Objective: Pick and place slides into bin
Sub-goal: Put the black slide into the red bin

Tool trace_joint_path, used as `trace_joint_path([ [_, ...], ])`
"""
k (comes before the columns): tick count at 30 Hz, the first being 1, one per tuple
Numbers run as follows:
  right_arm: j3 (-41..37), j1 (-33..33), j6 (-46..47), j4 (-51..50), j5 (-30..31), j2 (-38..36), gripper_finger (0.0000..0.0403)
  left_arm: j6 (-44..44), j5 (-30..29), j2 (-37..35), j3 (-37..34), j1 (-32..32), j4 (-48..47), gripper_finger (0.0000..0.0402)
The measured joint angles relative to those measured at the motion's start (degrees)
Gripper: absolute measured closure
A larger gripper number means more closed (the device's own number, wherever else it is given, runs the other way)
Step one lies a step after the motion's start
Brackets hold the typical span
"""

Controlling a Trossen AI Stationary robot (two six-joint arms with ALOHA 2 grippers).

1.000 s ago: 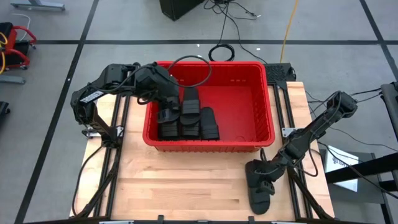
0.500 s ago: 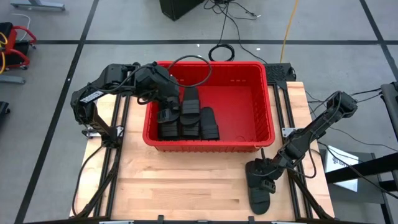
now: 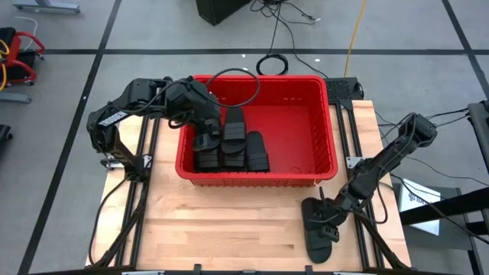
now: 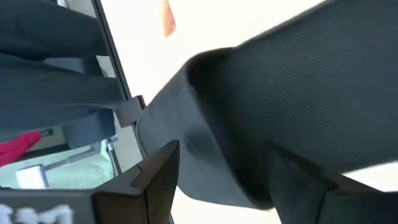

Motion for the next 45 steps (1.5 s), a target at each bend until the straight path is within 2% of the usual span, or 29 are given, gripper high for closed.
trace_joint_path([
  [4, 0.0, 0.0, -0.2, 3.2, -1.3, 1.6, 0.0196, 0.2, 0.0, 0.0, 0.0, 0.0, 0.0, 0.0218],
  [7, 0.0, 0.0, -0.1, 4.0, -2.7, 3.1, 0.0218, 0.3, 0.0, 0.0, 0.0, 0.0, 0.0, 0.0218],
  [10, 0.0, 0.1, 0.0, 5.8, -3.2, 4.2, 0.0258, 0.5, 0.0, 0.0, 0.0, 0.0, 0.0, 0.0218],
  [17, 0.0, -0.2, -0.7, 10.7, -2.9, 5.2, 0.0378, 0.5, 0.0, 0.0, 0.0, 0.0, 0.1, 0.0218],
  [20, 0.0, -0.7, -0.9, 14.5, -2.8, 5.0, 0.0393, 0.5, 0.0, 0.0, 0.0, 0.0, 0.1, 0.0218],
  [24, 0.0, -2.5, -1.3, 27.0, -3.3, 4.9, 0.0385, 0.5, 0.0, 0.0, 0.0, 0.0, 0.2, 0.0218],
  [28, 0.0, -5.5, -1.1, 42.0, -5.9, 5.0, 0.0397, 0.5, 0.0, 0.0, 0.0, 0.0, 0.3, 0.0217],
  [37, 0.0, -14.8, -2.4, 78.5, -5.5, 5.0, 0.0398, 0.1, 0.0, 0.0, 0.0, 0.0, 0.3, 0.0218],
  [42, 0.0, -20.9, -11.8, 96.5, 0.2, 4.8, 0.0396, -0.3, 0.0, 0.0, 0.0, 0.0, 0.3, 0.0218],
  [45, 1.1, -24.6, -21.5, 99.0, 4.6, 3.5, 0.0397, -0.5, 0.0, 0.0, 0.0, 0.0, 0.2, 0.0218],
])
